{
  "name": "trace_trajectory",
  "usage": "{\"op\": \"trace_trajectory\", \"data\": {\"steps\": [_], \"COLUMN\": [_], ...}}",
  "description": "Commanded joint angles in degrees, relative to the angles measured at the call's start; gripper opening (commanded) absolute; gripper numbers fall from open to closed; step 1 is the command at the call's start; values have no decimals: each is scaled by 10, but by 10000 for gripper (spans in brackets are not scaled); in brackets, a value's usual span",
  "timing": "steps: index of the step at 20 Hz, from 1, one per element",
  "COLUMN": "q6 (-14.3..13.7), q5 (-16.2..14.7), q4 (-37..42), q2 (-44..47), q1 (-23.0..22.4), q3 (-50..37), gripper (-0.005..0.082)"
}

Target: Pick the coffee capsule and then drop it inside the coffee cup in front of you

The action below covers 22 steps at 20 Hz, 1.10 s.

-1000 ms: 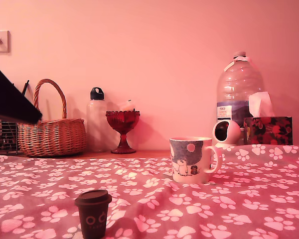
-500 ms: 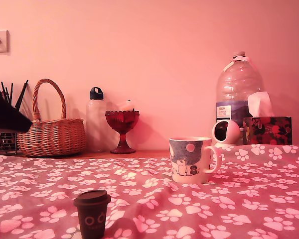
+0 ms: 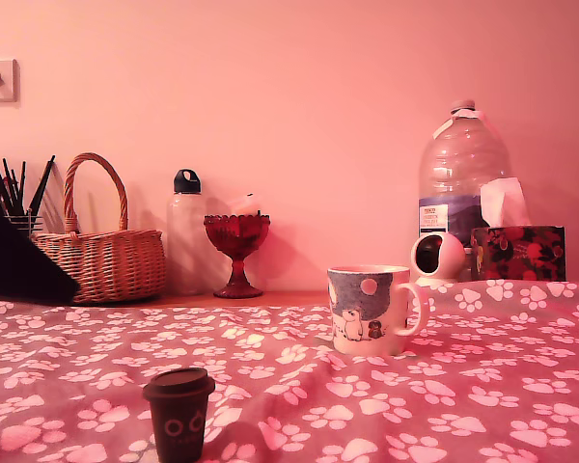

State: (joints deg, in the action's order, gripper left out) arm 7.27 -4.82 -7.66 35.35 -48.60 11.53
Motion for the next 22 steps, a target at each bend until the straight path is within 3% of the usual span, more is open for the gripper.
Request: {"op": "trace_trajectory", "data": {"steps": [1, 8, 14, 22], "q6": [-14, -65, -97, -134], "q5": [2, 3, -29, -93], "q4": [18, 84, 158, 225], "q2": [18, 97, 158, 228], "q1": [1, 8, 31, 63], "q3": [-10, -10, -10, -10], "gripper": [617, 617, 612, 584]}}
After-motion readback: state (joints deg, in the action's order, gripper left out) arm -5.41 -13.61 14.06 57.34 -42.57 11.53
